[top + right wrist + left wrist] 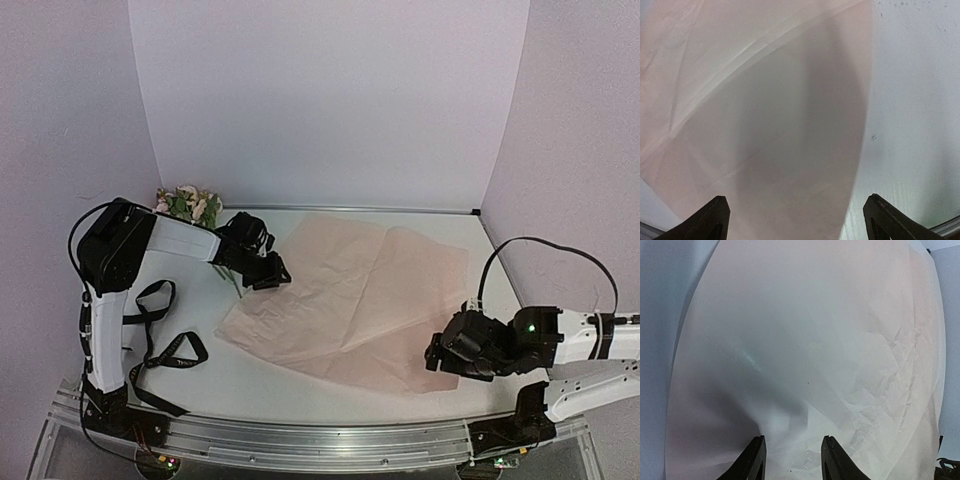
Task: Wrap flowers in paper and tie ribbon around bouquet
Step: Unfold the folded wrapping paper at the center of the board, then move the flattened wrapping paper to the center of the board, then pick up the fake flower from the corner of the board.
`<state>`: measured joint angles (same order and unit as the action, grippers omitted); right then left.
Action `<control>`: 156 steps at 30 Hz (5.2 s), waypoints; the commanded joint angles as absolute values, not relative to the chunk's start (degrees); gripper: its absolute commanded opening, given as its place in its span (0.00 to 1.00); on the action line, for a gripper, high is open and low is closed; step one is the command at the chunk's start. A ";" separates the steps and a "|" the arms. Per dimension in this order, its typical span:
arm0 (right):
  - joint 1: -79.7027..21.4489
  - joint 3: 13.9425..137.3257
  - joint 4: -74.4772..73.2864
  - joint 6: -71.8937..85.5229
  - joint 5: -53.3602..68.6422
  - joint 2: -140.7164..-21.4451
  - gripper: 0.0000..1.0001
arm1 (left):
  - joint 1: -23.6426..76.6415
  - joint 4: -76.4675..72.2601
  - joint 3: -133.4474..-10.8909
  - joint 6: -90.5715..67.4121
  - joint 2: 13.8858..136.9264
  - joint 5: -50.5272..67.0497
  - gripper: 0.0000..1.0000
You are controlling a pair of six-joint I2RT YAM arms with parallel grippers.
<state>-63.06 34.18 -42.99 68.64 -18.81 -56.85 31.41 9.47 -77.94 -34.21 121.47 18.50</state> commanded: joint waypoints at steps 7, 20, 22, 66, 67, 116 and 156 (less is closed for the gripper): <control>-56.47 37.27 -36.50 60.58 -6.87 -68.23 0.74 | 26.90 30.22 -99.93 -22.33 135.37 15.12 0.40; -46.68 46.01 -28.95 49.64 -1.20 -76.90 0.74 | 26.87 36.39 -117.57 -21.90 140.81 18.81 0.46; -46.05 47.62 -28.60 48.42 -0.85 -78.31 0.74 | 26.90 34.29 -115.31 -23.57 137.36 18.79 0.52; -45.60 64.28 -32.18 38.78 -9.45 -93.37 0.80 | 22.79 -0.94 -48.19 -56.42 96.48 26.70 0.07; -45.50 64.39 -32.33 38.65 -9.70 -93.23 0.80 | 22.67 2.12 -49.61 -53.49 96.86 28.24 0.03; -45.50 64.93 -31.97 36.57 -5.87 -93.24 0.90 | 12.48 41.14 -105.91 -42.82 128.57 -12.22 0.99; -45.50 63.66 -29.79 34.57 -4.97 -90.20 0.92 | 12.24 34.44 -102.79 -39.30 127.00 -15.20 0.64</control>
